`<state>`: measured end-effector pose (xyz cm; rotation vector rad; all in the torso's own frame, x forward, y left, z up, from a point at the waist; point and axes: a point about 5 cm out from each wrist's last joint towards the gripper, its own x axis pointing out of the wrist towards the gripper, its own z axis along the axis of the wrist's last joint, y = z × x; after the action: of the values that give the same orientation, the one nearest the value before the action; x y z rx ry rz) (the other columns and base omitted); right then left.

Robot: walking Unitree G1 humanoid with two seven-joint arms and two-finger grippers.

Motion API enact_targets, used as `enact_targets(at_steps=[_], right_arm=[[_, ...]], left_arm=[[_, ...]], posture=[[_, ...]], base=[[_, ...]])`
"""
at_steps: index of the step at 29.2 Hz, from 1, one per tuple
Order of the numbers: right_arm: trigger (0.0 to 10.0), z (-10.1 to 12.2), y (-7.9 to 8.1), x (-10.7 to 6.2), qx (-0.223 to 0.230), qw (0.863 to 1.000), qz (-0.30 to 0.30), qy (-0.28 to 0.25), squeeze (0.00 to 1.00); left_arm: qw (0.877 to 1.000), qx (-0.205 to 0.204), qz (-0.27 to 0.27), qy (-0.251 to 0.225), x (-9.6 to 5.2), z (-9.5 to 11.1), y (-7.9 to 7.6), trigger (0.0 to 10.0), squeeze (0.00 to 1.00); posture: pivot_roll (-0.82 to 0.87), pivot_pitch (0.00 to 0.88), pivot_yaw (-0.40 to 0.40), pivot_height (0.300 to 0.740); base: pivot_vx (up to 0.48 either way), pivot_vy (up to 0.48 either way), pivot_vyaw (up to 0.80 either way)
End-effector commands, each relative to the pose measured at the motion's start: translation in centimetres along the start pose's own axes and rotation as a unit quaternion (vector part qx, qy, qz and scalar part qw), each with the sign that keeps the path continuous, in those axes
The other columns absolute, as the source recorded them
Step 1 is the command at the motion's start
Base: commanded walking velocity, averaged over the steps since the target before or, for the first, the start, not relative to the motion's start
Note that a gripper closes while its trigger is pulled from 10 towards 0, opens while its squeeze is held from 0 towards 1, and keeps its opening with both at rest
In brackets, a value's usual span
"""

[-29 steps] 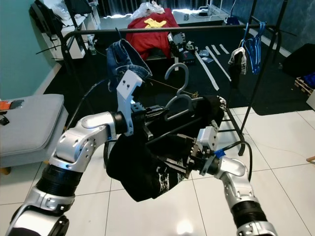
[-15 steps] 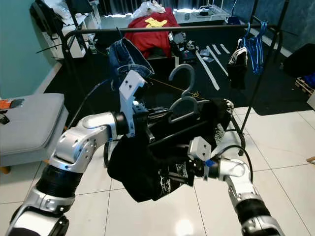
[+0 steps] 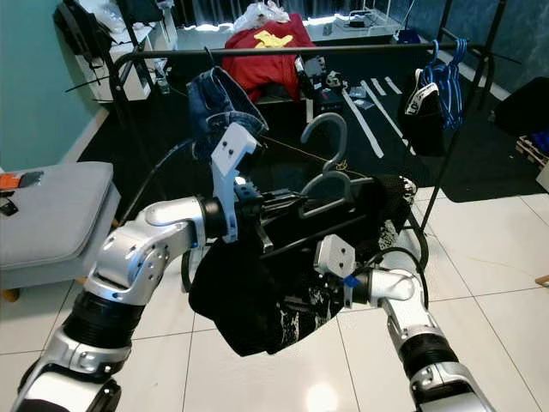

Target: Hang hanger

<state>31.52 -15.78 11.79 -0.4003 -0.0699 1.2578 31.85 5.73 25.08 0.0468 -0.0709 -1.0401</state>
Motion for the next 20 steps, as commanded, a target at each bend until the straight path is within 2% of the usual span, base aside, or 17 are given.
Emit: enact_targets(at_steps=[1, 2, 3, 20], right_arm=[[2.1, -0.18, 0.37, 0.47, -0.005, 1.0, 0.019, 0.004, 0.0], [2.1, -0.18, 0.37, 0.47, -0.005, 1.0, 0.019, 0.004, 0.0], [0.0, -0.24, 0.38, 0.44, -0.005, 1.0, 0.021, 0.004, 0.0], [0.0, 0.23, 0.15, 0.35, -0.017, 1.0, 0.01, -0.011, 0.0]], left_arm=[[1.0, 0.007, -0.016, -0.02, 0.09, 0.95, -0.63, 0.0, 0.0], [1.0, 0.007, -0.016, -0.02, 0.09, 0.95, -0.63, 0.0, 0.0], [1.0, 0.006, -0.016, -0.02, 0.08, 0.96, -0.63, 0.0, 0.0], [1.0, 0.015, -0.006, -0.003, -0.19, 0.68, -0.36, 0.0, 0.0]], posture=[[0.08, 0.08, 0.052, 0.74], [0.08, 0.08, 0.052, 0.74], [0.08, 0.079, 0.053, 0.74], [0.08, 0.067, 0.052, 0.74]], base=[[0.0, 0.0, 0.0], [0.0, 0.0, 0.0], [0.0, 0.0, 0.0], [0.0, 0.0, 0.0]])
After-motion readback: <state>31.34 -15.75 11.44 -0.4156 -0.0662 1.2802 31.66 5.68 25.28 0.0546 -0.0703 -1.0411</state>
